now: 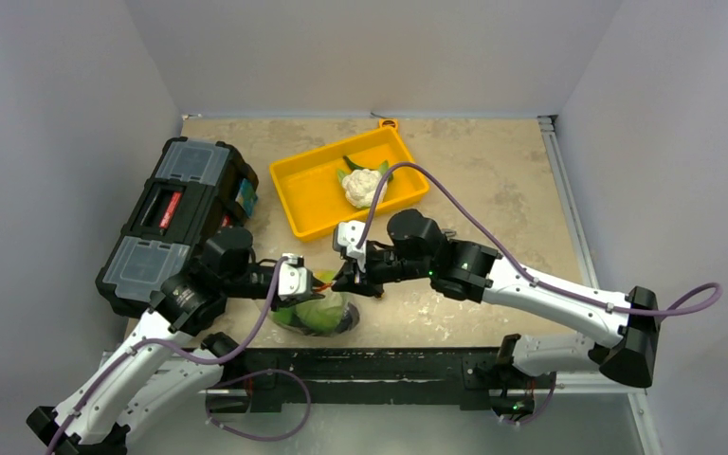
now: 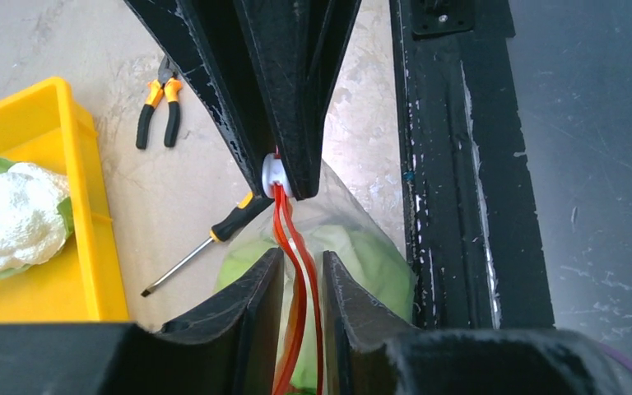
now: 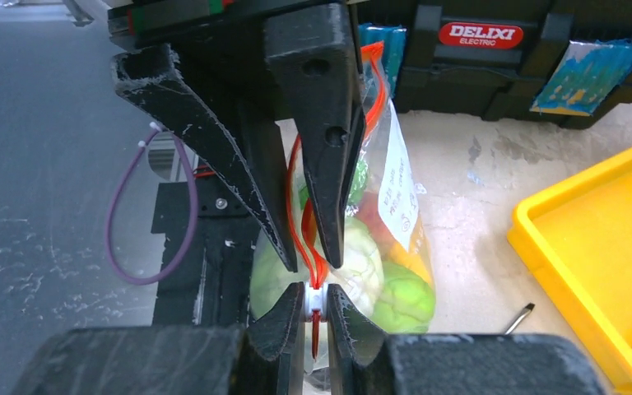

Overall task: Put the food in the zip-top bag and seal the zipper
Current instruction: Zip the zipper food storage bag at the center of the board.

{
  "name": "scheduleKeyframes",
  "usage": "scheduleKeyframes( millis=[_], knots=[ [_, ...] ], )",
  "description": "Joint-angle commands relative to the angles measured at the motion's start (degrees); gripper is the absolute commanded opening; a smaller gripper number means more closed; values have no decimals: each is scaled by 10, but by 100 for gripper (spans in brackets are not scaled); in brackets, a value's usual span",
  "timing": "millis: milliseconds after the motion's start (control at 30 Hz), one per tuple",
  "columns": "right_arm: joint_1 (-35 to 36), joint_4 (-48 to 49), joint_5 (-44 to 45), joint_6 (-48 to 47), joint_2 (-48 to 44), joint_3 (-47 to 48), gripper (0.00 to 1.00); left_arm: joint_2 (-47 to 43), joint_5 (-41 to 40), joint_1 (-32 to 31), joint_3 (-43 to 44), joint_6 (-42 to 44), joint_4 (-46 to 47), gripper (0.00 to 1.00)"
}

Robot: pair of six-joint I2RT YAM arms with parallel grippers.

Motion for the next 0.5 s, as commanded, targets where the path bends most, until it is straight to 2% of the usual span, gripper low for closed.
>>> scheduleKeyframes(
  millis=[0, 67, 233, 467],
  knots=[
    [3, 37, -21, 8, -13, 5, 0, 4, 38, -2, 9, 0, 33, 20],
    [3, 40, -23, 7, -12, 7, 0, 12, 27, -1, 16, -2, 26, 0],
    [3, 33, -27, -1, -12, 8, 0, 22, -7, -1, 23, 1, 17, 0],
    [15, 51, -37, 1, 7, 11, 4, 13, -11, -1, 18, -4, 34, 0]
  ],
)
